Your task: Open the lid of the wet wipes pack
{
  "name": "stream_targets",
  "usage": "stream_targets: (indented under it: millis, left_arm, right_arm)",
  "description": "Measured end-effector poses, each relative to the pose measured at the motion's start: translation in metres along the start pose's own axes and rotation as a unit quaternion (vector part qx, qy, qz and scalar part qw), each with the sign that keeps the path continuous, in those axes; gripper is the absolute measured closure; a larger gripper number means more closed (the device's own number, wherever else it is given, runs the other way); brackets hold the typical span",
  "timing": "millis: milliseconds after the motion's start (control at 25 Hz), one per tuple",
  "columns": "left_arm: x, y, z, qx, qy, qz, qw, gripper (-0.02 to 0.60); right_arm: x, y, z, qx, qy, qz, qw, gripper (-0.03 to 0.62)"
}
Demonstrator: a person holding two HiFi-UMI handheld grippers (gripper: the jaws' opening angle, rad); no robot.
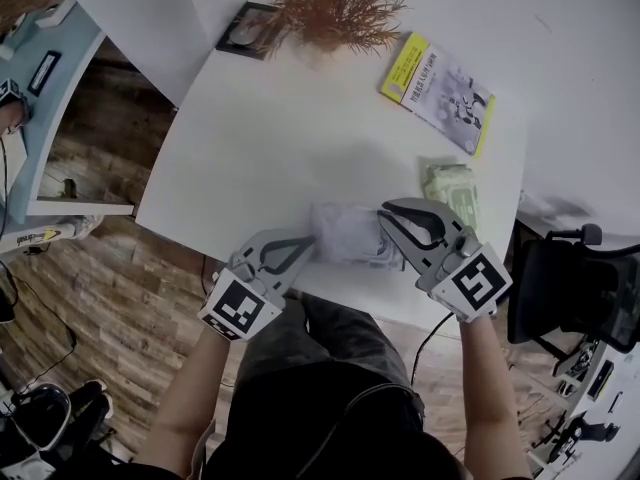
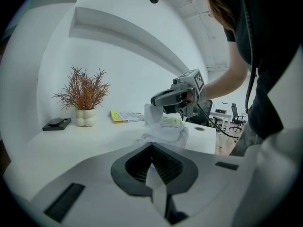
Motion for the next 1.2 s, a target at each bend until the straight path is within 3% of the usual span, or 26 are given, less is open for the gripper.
stream_targets:
  millis: [280, 1200]
  left_arm:
    - [0.004, 0.000, -0.002, 0.002, -0.027, 0.030, 0.9992, 0.569]
    - [0.013, 0.008, -0.003, 0.021, -0.046, 0.079, 0.9956, 0.569]
  right_arm:
    - [-0.012, 0.001, -0.003, 0.003, -0.003, 0.000, 1.000, 0.542]
    - [-0.039, 0.018, -0.009, 0.000, -0.027, -0.043, 0.999, 0.536]
Point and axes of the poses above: the fingertips, and each gripper's own axes: z backward along the fingers, x to its left, y out of its underside, the point moved 8 cm from there along z, backward along the fingers, and after that the axes turned 9 degrees about -y, right-handed, at the moved point
